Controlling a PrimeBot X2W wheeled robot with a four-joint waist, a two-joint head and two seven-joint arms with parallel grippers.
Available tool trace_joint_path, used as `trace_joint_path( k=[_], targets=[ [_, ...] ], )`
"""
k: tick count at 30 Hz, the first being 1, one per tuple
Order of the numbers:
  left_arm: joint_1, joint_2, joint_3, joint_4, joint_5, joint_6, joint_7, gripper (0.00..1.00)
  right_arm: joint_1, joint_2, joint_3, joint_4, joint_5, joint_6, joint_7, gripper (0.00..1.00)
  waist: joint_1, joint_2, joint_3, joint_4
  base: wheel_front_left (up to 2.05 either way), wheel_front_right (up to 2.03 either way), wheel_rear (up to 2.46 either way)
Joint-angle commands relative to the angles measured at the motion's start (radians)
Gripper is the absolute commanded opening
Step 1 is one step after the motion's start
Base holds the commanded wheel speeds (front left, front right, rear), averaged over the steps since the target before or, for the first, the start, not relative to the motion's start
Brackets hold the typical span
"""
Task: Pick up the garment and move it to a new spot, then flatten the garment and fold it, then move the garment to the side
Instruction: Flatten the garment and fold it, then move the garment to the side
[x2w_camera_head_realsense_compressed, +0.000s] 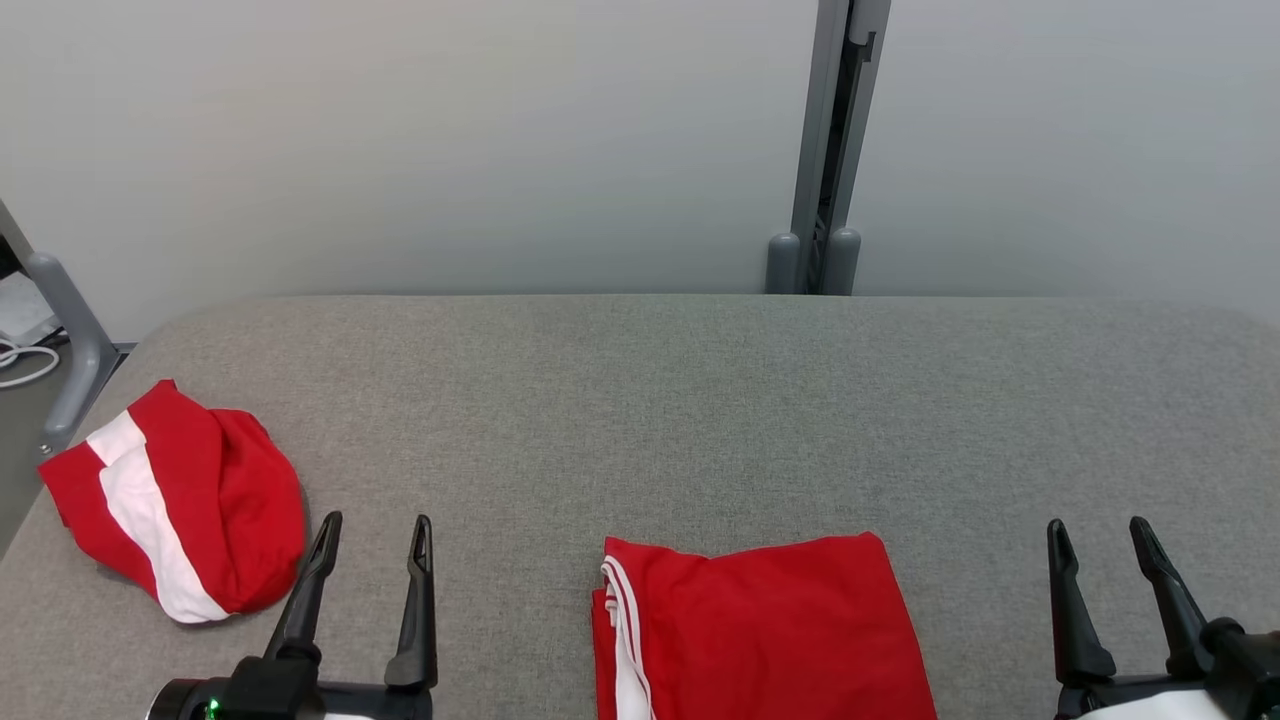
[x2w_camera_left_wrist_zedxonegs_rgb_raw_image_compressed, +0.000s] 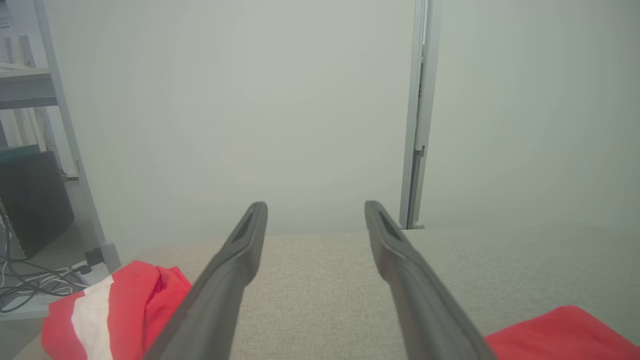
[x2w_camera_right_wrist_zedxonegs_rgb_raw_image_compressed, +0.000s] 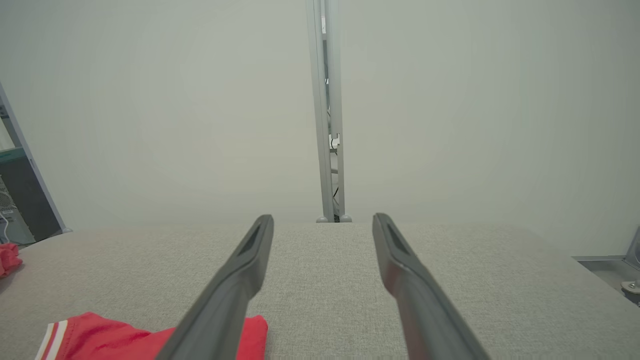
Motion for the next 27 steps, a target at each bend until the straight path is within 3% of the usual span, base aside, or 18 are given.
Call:
trace_joint_path(
  k=[1,27],
  targets=[
    [0.017,0.003,0.008,-0.016,0.001,0.007,-0.004,1.00,0.014,0.004,-0.005,-0.005,0.004,0.000,-0.005,1.00,0.0000,0.0000,-0.003,-0.003,0.00,0.00,0.00],
    [0.043,0.003,-0.021,0.001,-0.001,-0.009,-0.004,1.00,0.029,0.012,0.008,0.017,0.038,0.000,-0.006,1.00,0.0000,0.0000,-0.002,0.017,0.00,0.00,0.00]
  ],
)
